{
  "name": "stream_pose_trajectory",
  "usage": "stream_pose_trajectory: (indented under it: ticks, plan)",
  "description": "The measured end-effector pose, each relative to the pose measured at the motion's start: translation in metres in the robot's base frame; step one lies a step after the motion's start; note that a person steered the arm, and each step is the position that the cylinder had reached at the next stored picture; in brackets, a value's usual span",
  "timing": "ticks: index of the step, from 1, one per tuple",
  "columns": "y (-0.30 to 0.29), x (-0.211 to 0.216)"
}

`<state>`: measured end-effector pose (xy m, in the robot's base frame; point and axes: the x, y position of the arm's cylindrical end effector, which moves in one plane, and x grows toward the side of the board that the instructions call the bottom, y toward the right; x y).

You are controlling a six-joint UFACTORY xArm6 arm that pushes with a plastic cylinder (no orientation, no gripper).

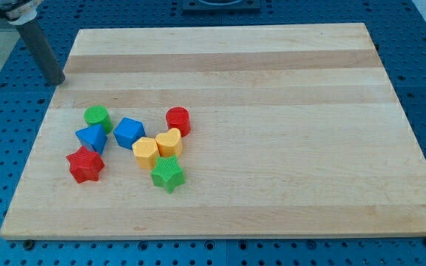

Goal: Move your arm towards the center left

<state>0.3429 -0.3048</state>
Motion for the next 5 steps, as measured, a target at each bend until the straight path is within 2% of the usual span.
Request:
stream_pose_trajectory:
  ticks: [3,5]
  plan:
    - [0.000,0.072]
    - [0.005,0.072]
